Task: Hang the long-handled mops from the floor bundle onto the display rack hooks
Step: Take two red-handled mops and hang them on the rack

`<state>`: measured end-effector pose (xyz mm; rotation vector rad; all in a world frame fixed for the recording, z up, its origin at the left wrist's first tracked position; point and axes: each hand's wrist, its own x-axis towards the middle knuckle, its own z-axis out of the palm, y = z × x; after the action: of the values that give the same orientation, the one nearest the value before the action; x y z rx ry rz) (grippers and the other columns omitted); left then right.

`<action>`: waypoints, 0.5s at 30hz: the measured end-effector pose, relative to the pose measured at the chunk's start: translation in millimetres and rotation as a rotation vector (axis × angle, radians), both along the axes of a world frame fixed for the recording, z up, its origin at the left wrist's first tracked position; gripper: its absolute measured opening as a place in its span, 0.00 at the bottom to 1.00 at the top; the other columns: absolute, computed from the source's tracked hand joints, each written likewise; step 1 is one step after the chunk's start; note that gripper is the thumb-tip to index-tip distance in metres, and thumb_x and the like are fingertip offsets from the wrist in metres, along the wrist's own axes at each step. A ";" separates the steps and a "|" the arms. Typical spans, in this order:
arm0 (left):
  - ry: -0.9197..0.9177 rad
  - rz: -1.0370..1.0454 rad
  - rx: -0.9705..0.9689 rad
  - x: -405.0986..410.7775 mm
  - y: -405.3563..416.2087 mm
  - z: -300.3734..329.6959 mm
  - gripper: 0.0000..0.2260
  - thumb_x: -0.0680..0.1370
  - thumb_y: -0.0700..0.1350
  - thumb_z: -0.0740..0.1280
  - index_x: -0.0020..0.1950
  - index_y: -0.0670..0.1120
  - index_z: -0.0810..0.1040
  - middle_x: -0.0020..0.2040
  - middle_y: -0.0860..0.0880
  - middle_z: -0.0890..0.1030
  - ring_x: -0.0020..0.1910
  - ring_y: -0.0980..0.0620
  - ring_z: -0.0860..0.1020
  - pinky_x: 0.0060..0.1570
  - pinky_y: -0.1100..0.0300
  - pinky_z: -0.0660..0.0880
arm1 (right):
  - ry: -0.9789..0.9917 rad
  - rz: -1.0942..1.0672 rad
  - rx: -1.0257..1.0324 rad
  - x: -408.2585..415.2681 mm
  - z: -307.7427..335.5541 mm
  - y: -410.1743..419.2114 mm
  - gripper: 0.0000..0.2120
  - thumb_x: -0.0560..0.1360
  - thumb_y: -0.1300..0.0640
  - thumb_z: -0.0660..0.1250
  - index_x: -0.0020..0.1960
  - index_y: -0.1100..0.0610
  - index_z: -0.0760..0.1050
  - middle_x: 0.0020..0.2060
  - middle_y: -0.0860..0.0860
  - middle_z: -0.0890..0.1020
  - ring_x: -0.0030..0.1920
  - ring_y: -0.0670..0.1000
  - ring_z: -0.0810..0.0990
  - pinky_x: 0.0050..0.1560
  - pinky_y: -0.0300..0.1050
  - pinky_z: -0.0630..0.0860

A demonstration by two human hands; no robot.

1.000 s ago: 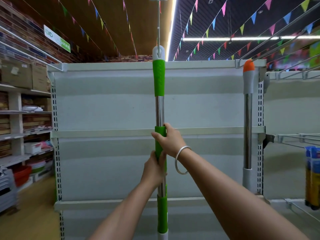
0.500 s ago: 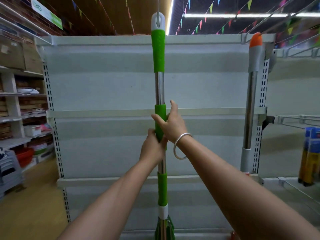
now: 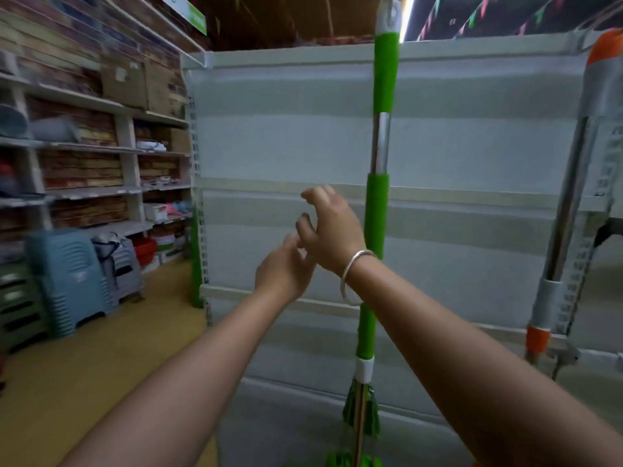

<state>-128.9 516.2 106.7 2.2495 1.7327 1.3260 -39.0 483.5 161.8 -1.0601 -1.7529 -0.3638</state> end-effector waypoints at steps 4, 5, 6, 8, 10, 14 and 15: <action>-0.017 0.190 -0.118 -81.7 -34.5 -21.0 0.11 0.77 0.52 0.59 0.52 0.46 0.73 0.50 0.43 0.81 0.50 0.40 0.78 0.44 0.52 0.73 | -0.013 0.079 -0.239 -56.6 -35.9 5.4 0.16 0.72 0.59 0.61 0.58 0.61 0.71 0.53 0.59 0.79 0.54 0.60 0.76 0.50 0.48 0.71; -0.019 0.263 -0.152 -110.2 -46.4 -28.3 0.10 0.77 0.52 0.59 0.51 0.47 0.73 0.50 0.43 0.81 0.48 0.41 0.77 0.43 0.52 0.73 | -0.019 0.111 -0.312 -77.1 -47.0 5.2 0.16 0.72 0.58 0.61 0.59 0.61 0.71 0.54 0.59 0.79 0.55 0.60 0.76 0.51 0.48 0.71; -0.016 0.342 -0.177 -140.8 -59.7 -35.7 0.10 0.78 0.52 0.58 0.50 0.47 0.72 0.50 0.44 0.80 0.45 0.43 0.77 0.41 0.54 0.72 | -0.032 0.145 -0.380 -99.3 -58.0 3.6 0.16 0.72 0.58 0.61 0.59 0.61 0.71 0.54 0.60 0.79 0.54 0.61 0.76 0.50 0.49 0.71; -0.018 0.502 -0.213 -208.4 -92.9 -50.2 0.09 0.78 0.50 0.57 0.51 0.46 0.73 0.51 0.44 0.81 0.44 0.43 0.76 0.40 0.54 0.70 | -0.104 0.216 -0.477 -148.5 -80.4 -3.8 0.14 0.72 0.56 0.60 0.56 0.60 0.72 0.52 0.59 0.80 0.52 0.61 0.77 0.46 0.50 0.73; -0.039 0.644 -0.224 -278.0 -133.5 -62.1 0.11 0.78 0.47 0.59 0.53 0.43 0.75 0.53 0.40 0.81 0.51 0.40 0.78 0.45 0.52 0.73 | -0.195 0.303 -0.512 -202.5 -98.8 -16.9 0.10 0.72 0.56 0.60 0.50 0.60 0.72 0.48 0.60 0.80 0.49 0.61 0.77 0.42 0.48 0.71; -0.033 0.841 -0.273 -392.8 -217.9 -76.7 0.11 0.77 0.45 0.59 0.48 0.40 0.77 0.51 0.35 0.81 0.52 0.36 0.77 0.48 0.49 0.73 | -0.345 0.488 -0.473 -318.3 -114.8 -56.8 0.10 0.71 0.55 0.61 0.46 0.61 0.75 0.47 0.62 0.80 0.52 0.63 0.75 0.48 0.51 0.73; -0.004 0.888 -0.305 -415.5 -237.0 -80.2 0.11 0.77 0.45 0.59 0.47 0.40 0.77 0.51 0.36 0.81 0.52 0.37 0.78 0.47 0.51 0.73 | -0.376 0.527 -0.458 -347.0 -117.6 -69.3 0.11 0.71 0.55 0.61 0.46 0.61 0.75 0.48 0.63 0.80 0.53 0.63 0.75 0.49 0.51 0.73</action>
<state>-544.4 279.2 26.5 1.3236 2.8391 0.9843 -386.0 414.2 44.2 -0.8171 -2.4455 0.1945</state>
